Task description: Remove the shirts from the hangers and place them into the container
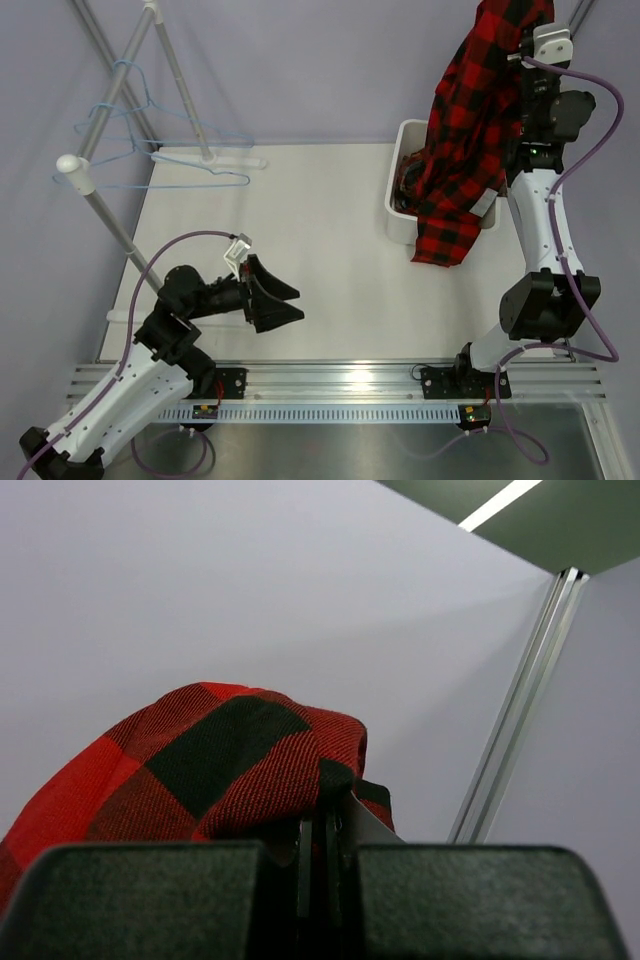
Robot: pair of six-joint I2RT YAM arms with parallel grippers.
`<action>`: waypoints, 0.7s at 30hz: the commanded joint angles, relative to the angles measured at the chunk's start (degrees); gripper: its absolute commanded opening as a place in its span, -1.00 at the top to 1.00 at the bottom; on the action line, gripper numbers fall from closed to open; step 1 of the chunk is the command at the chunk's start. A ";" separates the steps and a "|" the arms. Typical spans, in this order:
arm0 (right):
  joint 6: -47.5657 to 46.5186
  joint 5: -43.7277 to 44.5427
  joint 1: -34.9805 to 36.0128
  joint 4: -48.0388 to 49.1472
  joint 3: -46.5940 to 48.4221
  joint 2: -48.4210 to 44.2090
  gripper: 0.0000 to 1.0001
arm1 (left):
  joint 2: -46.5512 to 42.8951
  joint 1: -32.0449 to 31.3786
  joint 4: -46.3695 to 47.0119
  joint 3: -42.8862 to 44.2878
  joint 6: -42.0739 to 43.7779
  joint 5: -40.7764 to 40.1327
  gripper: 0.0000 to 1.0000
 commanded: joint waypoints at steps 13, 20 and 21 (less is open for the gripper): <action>15.76 -12.25 -1.31 -4.82 -20.28 -10.28 1.00 | -0.83 -0.33 -3.06 5.47 1.58 -1.65 -0.96; 32.85 -3.29 -1.31 6.16 -27.51 -6.62 1.00 | -1.18 -0.33 -4.11 6.70 1.41 -2.09 -0.96; 35.51 -3.28 -1.22 7.30 -27.33 -5.46 1.00 | -1.18 -0.42 -4.64 7.49 1.67 -2.44 -0.96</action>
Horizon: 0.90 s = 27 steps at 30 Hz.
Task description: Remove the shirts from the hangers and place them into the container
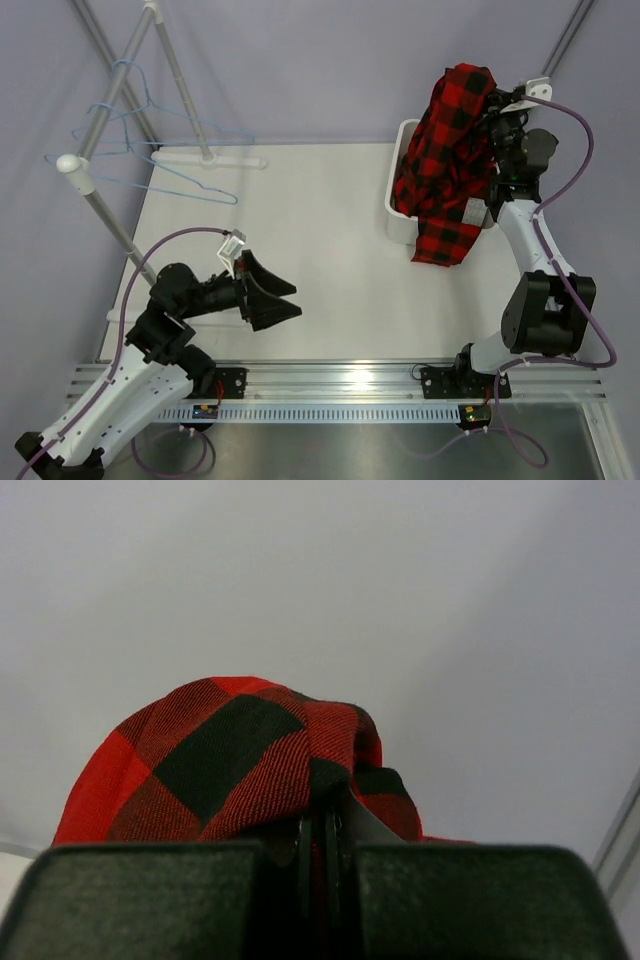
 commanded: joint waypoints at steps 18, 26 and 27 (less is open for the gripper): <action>29.50 51.54 11.41 -40.11 -0.62 3.66 1.00 | -4.96 -0.26 -5.20 4.59 0.16 -2.70 -0.96; 28.97 71.23 11.40 -51.77 1.12 1.80 1.00 | -5.40 -0.35 -4.23 4.15 0.07 -2.52 -0.96; 28.71 71.33 11.40 -52.66 1.91 2.67 1.00 | -5.58 -0.27 -4.49 4.15 0.25 -2.60 -0.96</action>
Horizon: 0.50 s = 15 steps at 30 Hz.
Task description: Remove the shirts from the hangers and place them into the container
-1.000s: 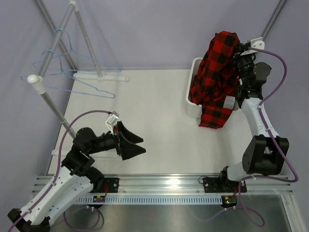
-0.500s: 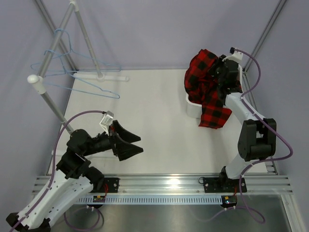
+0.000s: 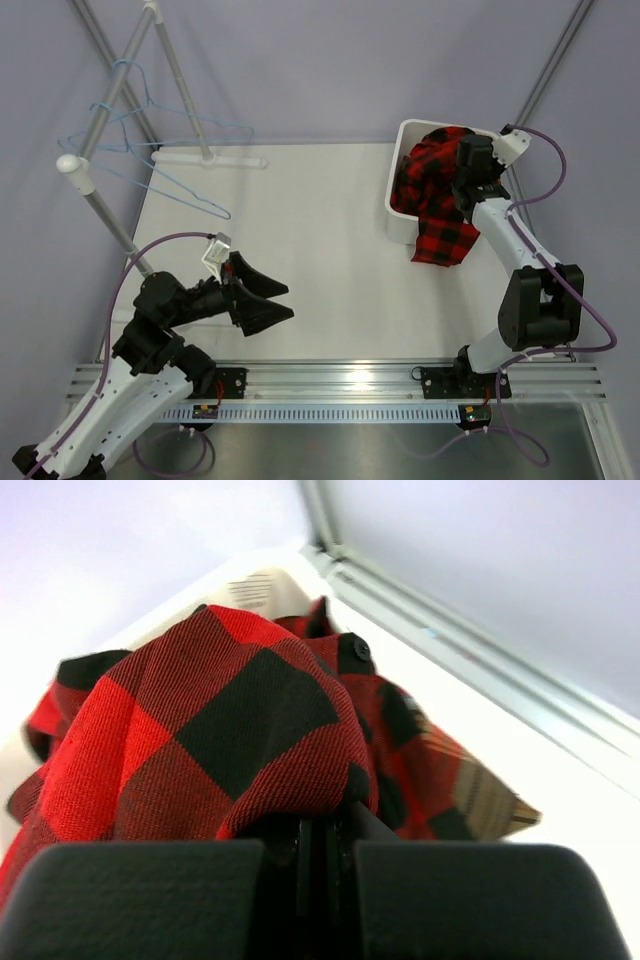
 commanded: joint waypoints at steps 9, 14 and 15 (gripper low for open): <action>-1.76 -11.31 1.62 -28.44 20.69 22.93 1.00 | -0.90 -0.29 0.12 1.79 -0.34 0.37 -0.96; -0.88 -14.49 2.15 -25.72 16.64 19.86 0.90 | -2.48 -0.29 -1.90 2.59 -0.17 0.11 -0.96; -0.70 -14.40 2.15 -25.63 16.12 19.42 0.79 | -2.92 -0.20 -2.51 2.59 -0.17 0.02 -0.96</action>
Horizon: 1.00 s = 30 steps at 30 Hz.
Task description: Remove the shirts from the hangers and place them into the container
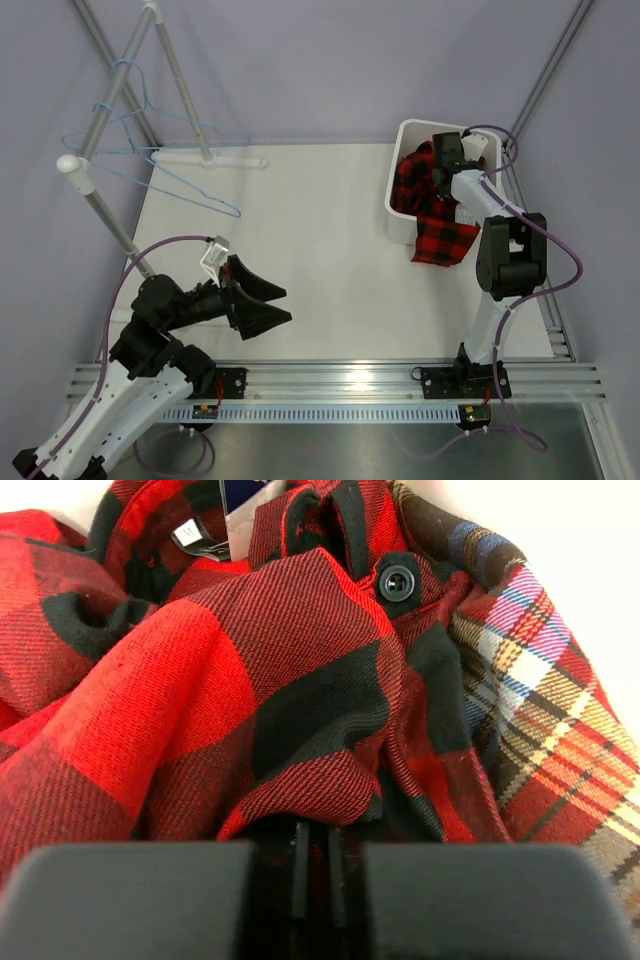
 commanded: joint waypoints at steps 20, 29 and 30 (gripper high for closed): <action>-4.54 0.43 5.80 -12.96 0.26 -27.49 -0.99 | -1.13 -0.20 -4.90 4.34 0.73 -5.22 -0.97; 2.85 -11.35 10.89 -10.68 -23.73 -52.72 -0.99 | 2.38 -0.29 1.33 -1.89 -3.57 -8.84 -0.97; 3.55 -11.00 12.55 -11.38 -25.13 -54.21 -0.99 | 2.56 -0.20 1.42 -2.33 -3.57 -9.01 -0.97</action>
